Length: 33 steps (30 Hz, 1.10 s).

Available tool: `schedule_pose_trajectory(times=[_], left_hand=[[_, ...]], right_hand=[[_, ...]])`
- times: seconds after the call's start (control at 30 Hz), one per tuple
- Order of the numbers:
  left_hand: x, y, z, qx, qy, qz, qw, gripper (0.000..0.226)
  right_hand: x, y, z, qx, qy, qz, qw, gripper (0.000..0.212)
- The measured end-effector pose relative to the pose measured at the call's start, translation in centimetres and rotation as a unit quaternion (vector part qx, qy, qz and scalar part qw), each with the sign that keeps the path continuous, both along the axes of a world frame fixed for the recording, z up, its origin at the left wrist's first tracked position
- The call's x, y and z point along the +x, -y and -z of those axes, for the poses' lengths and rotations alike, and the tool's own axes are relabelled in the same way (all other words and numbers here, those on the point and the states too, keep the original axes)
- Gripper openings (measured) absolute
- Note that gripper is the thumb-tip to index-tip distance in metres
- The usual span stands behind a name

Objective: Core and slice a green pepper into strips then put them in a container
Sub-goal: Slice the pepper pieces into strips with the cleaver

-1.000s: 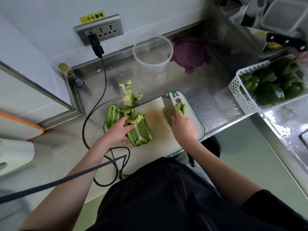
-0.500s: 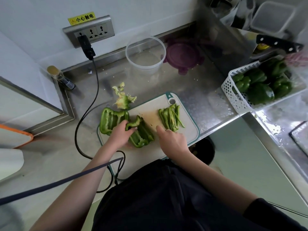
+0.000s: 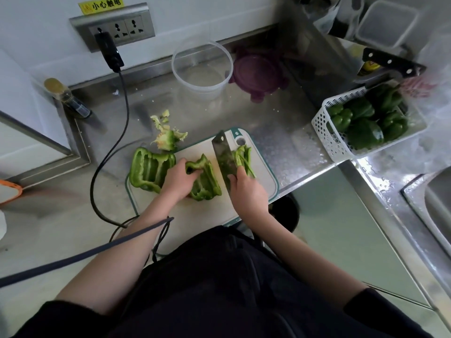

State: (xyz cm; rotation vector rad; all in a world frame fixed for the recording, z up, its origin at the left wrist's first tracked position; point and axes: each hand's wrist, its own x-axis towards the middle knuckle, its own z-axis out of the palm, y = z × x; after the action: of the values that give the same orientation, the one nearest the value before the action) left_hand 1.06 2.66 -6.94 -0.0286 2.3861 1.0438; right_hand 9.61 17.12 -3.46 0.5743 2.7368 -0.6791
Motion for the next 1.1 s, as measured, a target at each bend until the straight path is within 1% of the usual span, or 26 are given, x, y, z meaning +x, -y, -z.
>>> schedule_pose_trajectory(times=[0.13,0.33,0.57,0.7,0.83,0.93,1.0,1.1], left_hand=[[0.1,-0.4,-0.1,0.006,-0.006,0.001,1.000,0.017],[-0.3,-0.9,0.4,-0.018,-0.018,0.013,1.000,0.020],[-0.5,-0.9,0.6,-0.029,-0.019,0.027,0.999,0.022],[-0.5,-0.8,0.7,-0.026,-0.015,0.018,0.999,0.023],[-0.4,-1.3,0.5,-0.047,-0.020,0.023,0.998,0.023],[-0.3,-1.4,0.6,-0.043,-0.016,0.018,0.999,0.022],[-0.4,-1.4,0.6,-0.034,-0.012,0.009,0.999,0.022],[-0.4,-1.3,0.7,-0.025,0.007,-0.001,1.000,0.024]], right_hand=[[-0.7,1.2,0.2,-0.003,0.035,-0.023,0.999,0.022],[-0.5,1.4,0.3,-0.010,0.063,-0.042,0.997,0.021],[-0.6,1.5,0.5,-0.033,0.057,-0.026,0.997,0.019],[-0.8,1.5,0.7,-0.036,0.049,-0.026,0.998,0.018],[-1.1,1.5,1.0,-0.046,0.043,-0.018,0.998,0.017],[-1.2,1.6,1.4,-0.043,0.049,-0.016,0.998,0.014],[-1.1,2.0,1.5,-0.019,0.067,-0.032,0.997,0.010],[-1.0,2.5,2.1,0.015,0.092,-0.056,0.994,0.025]])
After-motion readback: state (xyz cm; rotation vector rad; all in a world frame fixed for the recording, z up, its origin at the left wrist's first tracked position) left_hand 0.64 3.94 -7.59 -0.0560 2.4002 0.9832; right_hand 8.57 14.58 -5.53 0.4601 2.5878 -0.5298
